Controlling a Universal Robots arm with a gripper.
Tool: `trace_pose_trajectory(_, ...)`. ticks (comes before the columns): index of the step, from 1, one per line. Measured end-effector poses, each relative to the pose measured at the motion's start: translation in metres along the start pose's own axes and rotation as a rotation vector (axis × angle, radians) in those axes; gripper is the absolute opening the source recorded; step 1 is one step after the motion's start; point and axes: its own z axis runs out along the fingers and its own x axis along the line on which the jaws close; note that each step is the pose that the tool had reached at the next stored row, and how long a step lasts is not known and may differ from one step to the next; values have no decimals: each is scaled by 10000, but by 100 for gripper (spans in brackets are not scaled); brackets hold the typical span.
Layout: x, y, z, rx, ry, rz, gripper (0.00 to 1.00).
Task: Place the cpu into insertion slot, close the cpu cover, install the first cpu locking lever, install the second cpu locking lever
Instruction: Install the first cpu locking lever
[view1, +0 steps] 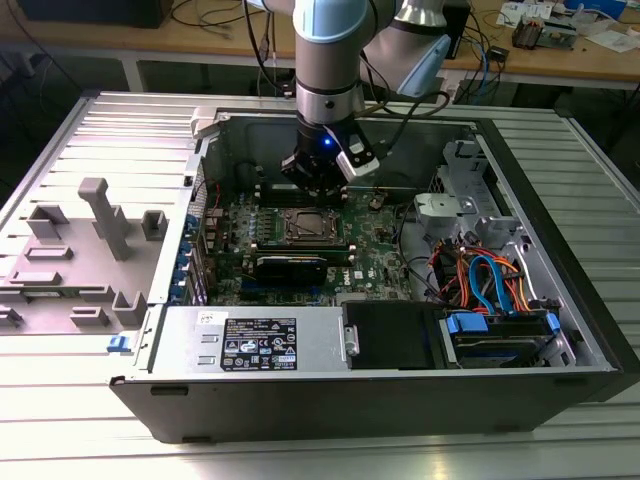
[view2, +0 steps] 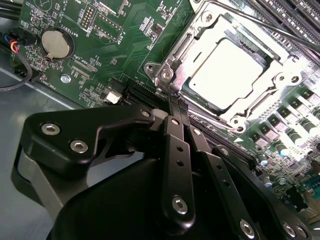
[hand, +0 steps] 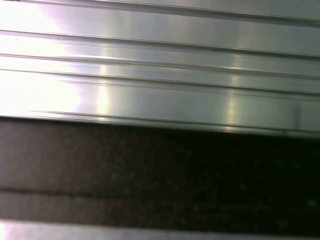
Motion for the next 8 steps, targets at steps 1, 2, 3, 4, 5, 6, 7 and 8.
trace_pose_trajectory(1, 0, 0, 2, 0, 0, 0, 11)
trace_pose_trajectory(2, 0, 0, 6, -1, -1, 1, 11)
trace_pose_trajectory(3, 0, 0, 14, -1, -1, 0, 11)
trace_pose_trajectory(4, -1, 0, 17, 0, 0, 1, 11)
trace_pose_trajectory(5, -2, 1, 20, 2, 1, 2, 11)
trace_pose_trajectory(6, -3, 1, 22, 2, 1, 3, 11)
trace_pose_trajectory(7, -3, 1, 24, 1, 1, 3, 11)
trace_pose_trajectory(8, -4, 1, 26, 1, 0, 0, 11)
